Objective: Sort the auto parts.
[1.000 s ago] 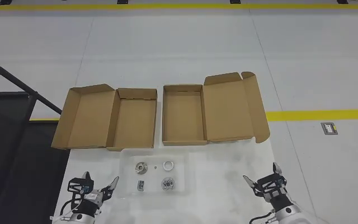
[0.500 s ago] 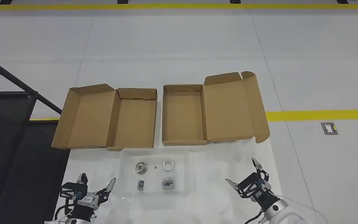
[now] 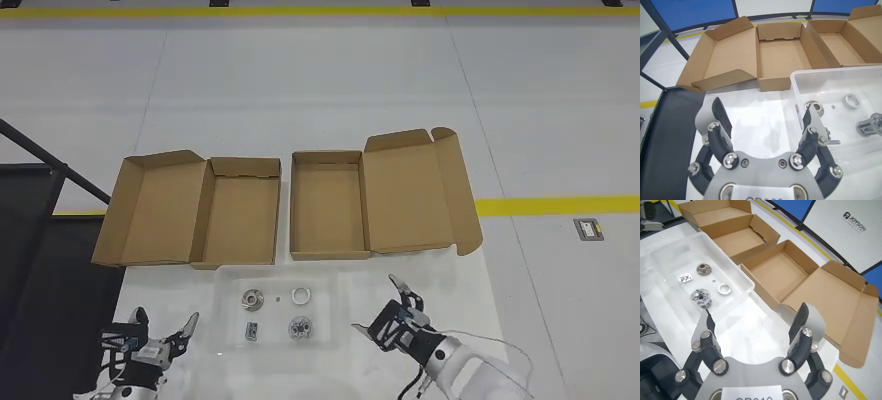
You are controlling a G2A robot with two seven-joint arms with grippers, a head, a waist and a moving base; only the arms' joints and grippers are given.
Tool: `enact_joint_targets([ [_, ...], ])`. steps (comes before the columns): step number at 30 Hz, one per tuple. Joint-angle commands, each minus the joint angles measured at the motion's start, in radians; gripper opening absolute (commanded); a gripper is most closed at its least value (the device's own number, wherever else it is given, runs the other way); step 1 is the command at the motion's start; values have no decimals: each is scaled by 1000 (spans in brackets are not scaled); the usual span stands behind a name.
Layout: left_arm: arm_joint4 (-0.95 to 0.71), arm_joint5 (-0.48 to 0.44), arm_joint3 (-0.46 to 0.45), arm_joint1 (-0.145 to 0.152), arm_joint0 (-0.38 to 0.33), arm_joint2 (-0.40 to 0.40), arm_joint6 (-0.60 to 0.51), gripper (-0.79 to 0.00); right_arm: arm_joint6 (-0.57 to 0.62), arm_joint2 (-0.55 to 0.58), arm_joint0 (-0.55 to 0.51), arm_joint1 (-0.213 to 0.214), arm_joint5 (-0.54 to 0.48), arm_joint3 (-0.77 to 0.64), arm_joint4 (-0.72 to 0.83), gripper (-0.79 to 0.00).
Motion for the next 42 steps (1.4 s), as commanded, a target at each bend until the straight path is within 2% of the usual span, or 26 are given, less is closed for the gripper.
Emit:
enact_joint_targets([
  [1,-6,-10,-4,0,11,-12,4,0,83,-78,92,-16,1,36,76,0],
  [4,-25,-16,-7,-2,24,-25,13,0,169,-181,228,-47,18,118,227,0],
  [17,-25,-16,-7,-2,24,-25,13,0,169,-181,228,-47,18,118,227,0],
  [20,-25,-16,-7,-2,24,-25,13,0,144,-209,245,-55,17,176,257,0],
  [26,-25,-16,-7,-2,24,-25,13,0,302,-410,459,-125,89,362,348,0],
  [31,-25,-16,-7,-2,24,-25,13,0,421,-533,612,-192,153,542,433,0],
  [36,-25,-16,-7,-2,24,-25,13,0,504,-607,687,-239,190,625,452,0],
  [42,-25,-16,-7,-2,24,-25,13,0,593,-674,714,-280,281,678,415,0],
])
